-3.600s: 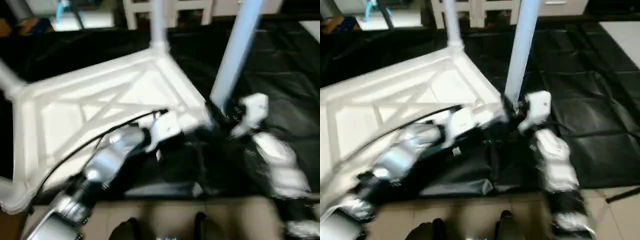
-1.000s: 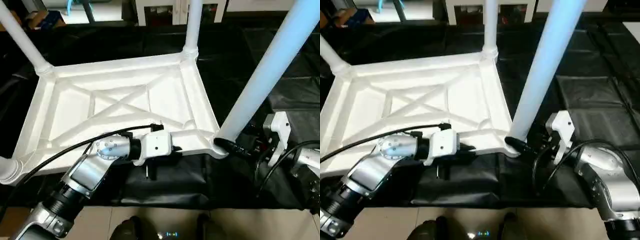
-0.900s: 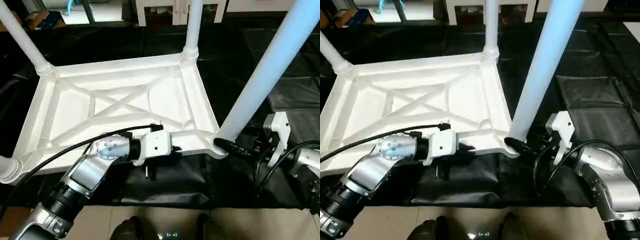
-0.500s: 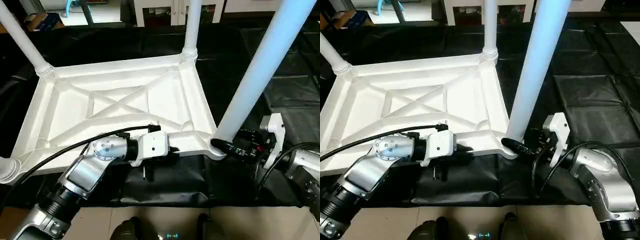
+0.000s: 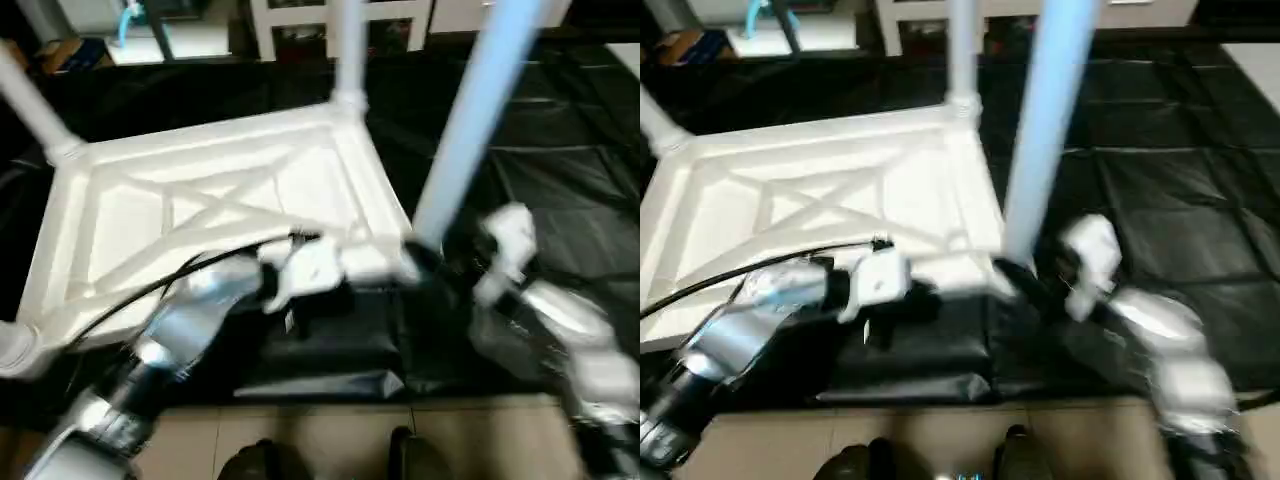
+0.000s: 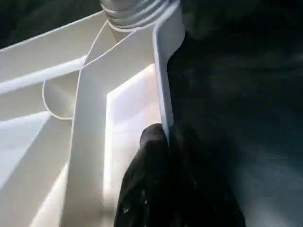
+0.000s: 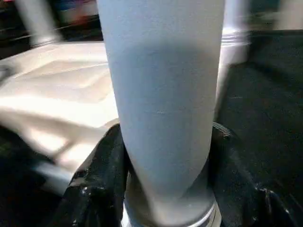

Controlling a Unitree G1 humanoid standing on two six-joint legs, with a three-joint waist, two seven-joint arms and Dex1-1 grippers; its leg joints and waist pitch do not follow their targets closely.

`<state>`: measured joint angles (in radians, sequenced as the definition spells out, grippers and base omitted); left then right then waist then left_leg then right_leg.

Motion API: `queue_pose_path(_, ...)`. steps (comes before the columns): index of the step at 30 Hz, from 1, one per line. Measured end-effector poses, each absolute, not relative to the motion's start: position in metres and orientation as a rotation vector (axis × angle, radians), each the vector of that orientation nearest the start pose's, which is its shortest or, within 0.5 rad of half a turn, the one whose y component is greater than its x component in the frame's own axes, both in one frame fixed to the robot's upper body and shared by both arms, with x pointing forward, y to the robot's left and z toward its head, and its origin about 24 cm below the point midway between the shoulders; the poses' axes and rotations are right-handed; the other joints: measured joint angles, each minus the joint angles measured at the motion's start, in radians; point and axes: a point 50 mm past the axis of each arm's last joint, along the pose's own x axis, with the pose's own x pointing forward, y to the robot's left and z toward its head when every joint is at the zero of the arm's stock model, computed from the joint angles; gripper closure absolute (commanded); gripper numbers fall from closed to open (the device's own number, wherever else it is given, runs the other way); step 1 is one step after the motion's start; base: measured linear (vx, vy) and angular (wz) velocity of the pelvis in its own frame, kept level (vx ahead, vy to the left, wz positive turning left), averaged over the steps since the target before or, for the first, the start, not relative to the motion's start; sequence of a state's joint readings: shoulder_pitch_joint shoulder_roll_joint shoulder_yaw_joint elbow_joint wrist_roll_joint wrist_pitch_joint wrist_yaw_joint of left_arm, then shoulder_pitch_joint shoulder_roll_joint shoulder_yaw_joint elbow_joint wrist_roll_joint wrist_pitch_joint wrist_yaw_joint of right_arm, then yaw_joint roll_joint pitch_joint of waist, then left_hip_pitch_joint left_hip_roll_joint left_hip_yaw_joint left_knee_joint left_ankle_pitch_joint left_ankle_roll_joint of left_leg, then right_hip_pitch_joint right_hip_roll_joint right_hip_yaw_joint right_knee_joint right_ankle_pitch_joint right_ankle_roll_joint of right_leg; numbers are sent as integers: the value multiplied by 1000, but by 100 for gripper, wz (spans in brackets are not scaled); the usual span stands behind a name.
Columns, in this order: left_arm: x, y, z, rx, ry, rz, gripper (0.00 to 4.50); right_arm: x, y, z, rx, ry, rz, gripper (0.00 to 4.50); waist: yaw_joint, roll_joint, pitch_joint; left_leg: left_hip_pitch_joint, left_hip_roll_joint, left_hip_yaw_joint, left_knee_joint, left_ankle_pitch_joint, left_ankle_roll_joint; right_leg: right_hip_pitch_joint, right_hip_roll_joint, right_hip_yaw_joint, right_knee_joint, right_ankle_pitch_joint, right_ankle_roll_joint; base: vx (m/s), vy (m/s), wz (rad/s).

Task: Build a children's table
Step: Rotate leg to tighten

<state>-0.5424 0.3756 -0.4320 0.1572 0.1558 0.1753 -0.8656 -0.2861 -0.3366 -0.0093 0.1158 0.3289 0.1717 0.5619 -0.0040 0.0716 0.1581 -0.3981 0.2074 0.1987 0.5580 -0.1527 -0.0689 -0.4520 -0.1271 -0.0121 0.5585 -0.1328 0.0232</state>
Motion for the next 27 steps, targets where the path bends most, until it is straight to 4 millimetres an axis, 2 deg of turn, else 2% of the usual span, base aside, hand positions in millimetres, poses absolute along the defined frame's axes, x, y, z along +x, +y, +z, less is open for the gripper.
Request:
queue_pose_path(2,310,77,94,730,144,-1133,450,308,-171,89,2,0,510,250,-5,-2,0,0,0,0,1,0,0,0,0,0,-1,0,1,-57,6,-3)
queue_pose_path(4,319,64,93,706,154,-1072,450,326,-159,86,41,-15,376,251,-12,-7,-1,1,0,-2,3,0,0,1,0,-1,-3,-1,1,0,0,0)
queue_pose_path(6,327,51,94,697,161,-1015,450,342,-149,88,52,-20,239,251,-17,-7,-1,-2,-1,-6,2,0,0,0,0,-3,-12,-2,2,-65,15,-8)
queue_pose_path(9,331,39,93,671,163,-984,450,352,-145,88,55,-19,132,252,-16,-10,0,-3,-2,-6,-1,0,0,1,0,-5,-25,-2,2,-22,6,-3)
queue_pose_path(12,332,38,92,669,165,-975,450,355,-141,87,56,-23,110,252,-17,-11,0,-3,-2,-6,-1,0,0,1,0,-5,-31,-2,2,0,0,0)
queue_pose_path(16,329,47,90,678,149,-980,450,351,-150,88,40,-58,229,252,-16,-13,1,-3,-2,-5,-2,0,0,1,1,-6,-33,-1,2,0,0,0)
queue_pose_path(17,326,50,89,675,133,-1007,450,346,-157,88,26,-70,285,218,-14,-13,1,-3,-2,-5,-3,0,0,1,1,-5,-33,-1,1,0,0,0)
queue_pose_path(19,319,59,88,664,116,-1072,450,333,-167,86,23,-86,394,184,-9,-13,1,-3,-1,-3,-5,0,0,0,1,-4,-31,2,-3,0,0,0)
queue_pose_path(21,313,65,88,669,93,-1148,450,322,-178,88,15,-91,487,179,3,-9,2,-3,-1,-2,-5,0,0,0,1,-3,-26,10,-12,51,-20,7)
queue_pose_path(22,311,67,87,674,83,-1168,450,320,-179,91,8,-93,522,150,8,-7,2,-3,-1,-1,-5,0,0,0,1,-2,-24,11,-12,51,-21,8)
queue_pose_path(23,309,68,87,675,75,-1194,450,316,-181,95,6,-101,562,150,13,-7,3,-3,-1,0,-5,0,0,-1,0,-2,-20,12,-12,52,-23,13)
queue_pose_path(25,300,72,86,654,66,-1275,450,300,-192,106,-49,-107,691,131,33,-3,2,-3,1,4,-6,0,0,0,0,2,-14,13,-12,67,-24,18)
queue_pose_path(27,291,76,87,642,55,-1343,450,283,-201,109,-74,-61,818,119,45,-1,1,-3,2,5,-7,1,1,1,0,2,-11,14,-15,91,-13,12)
